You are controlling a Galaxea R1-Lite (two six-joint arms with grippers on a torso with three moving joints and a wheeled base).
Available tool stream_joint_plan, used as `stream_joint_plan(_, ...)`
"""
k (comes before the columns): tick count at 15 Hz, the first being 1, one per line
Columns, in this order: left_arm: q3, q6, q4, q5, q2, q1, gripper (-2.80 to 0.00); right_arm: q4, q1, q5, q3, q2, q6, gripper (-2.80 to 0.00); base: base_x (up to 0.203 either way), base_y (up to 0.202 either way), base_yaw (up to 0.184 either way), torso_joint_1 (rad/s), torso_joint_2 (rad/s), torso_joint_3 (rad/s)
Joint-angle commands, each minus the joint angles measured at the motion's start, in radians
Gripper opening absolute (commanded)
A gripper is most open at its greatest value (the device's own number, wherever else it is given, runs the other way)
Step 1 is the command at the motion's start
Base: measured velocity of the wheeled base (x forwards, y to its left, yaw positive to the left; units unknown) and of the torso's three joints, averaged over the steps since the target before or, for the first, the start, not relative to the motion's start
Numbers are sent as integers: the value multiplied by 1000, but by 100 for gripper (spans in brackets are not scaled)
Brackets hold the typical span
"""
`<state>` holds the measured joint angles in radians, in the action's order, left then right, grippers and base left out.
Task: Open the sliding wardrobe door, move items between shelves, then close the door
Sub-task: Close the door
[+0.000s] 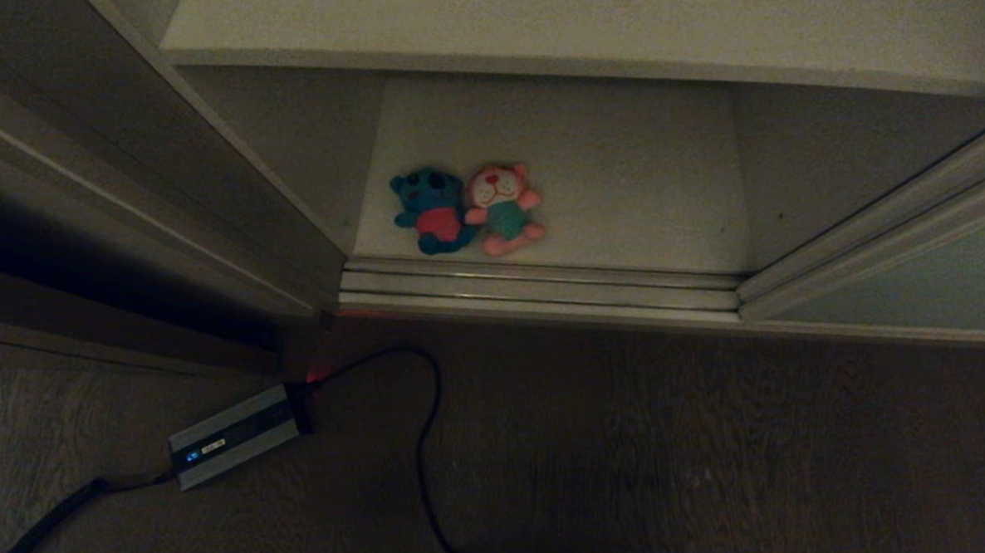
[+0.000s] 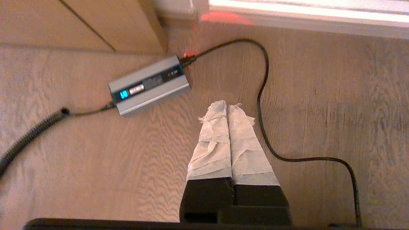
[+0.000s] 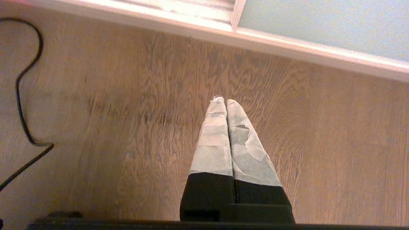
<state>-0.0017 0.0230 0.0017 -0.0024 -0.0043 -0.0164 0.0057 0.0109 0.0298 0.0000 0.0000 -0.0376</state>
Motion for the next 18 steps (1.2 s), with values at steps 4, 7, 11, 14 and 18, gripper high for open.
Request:
stream_joint_plan(4,-1,25,4,-4,3,0,-280,0,0,1,4,0,-1,-280,0,0,0,1,1,200)
stream_joint_plan(7,-1,25,3,-7,3,0,-280,0,0,1,3,0,-1,-280,0,0,0,3,0,203)
stream_joint_plan(11,0,23,-2,-7,3,0,-280,0,0,1,3,0,-1,-280,0,0,0,0,2,202)
stream_joint_plan(14,2,26,0,-7,3,1,-280,0,0,1,4,0,-1,-280,0,0,0,4,0,206)
stream_joint_plan(18,2,31,0,-5,3,0,-280,0,0,1,3,0,-1,-280,0,0,0,4,0,203)
